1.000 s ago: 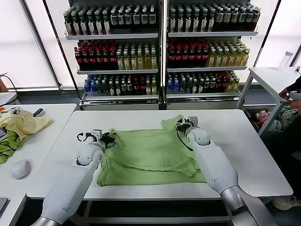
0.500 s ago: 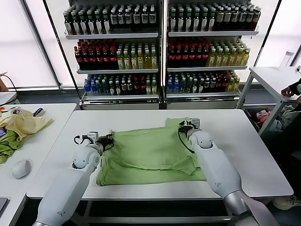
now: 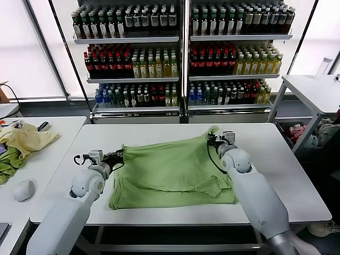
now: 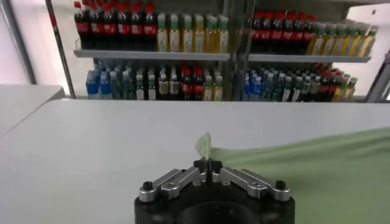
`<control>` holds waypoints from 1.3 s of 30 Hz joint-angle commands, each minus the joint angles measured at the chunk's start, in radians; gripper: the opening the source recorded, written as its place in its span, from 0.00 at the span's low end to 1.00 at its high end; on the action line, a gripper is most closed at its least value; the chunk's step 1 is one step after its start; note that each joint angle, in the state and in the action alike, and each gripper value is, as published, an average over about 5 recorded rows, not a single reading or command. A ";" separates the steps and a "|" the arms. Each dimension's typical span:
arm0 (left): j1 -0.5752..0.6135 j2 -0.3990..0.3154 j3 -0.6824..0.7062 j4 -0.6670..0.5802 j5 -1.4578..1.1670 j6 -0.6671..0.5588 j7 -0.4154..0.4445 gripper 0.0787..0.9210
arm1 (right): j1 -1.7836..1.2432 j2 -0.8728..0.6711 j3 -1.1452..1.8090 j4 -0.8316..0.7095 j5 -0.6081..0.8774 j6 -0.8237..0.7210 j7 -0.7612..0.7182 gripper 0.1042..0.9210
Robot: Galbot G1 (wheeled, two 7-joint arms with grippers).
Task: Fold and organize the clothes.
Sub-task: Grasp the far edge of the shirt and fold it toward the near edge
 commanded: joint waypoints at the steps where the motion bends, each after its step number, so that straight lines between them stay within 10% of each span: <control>1: 0.142 0.065 -0.036 -0.242 -0.027 0.014 0.001 0.02 | -0.212 -0.088 0.073 0.313 -0.007 -0.004 0.007 0.01; 14: 0.303 0.104 -0.038 -0.324 0.066 0.049 0.028 0.02 | -0.552 -0.114 0.215 0.532 -0.052 -0.031 0.015 0.01; 28: 0.331 0.083 -0.016 -0.299 0.267 0.039 0.054 0.02 | -0.561 -0.068 0.180 0.431 -0.105 -0.060 0.026 0.02; 39: 0.443 -0.050 -0.086 -0.404 0.421 -0.059 -0.132 0.35 | -0.648 -0.085 0.233 0.560 -0.135 -0.024 0.003 0.37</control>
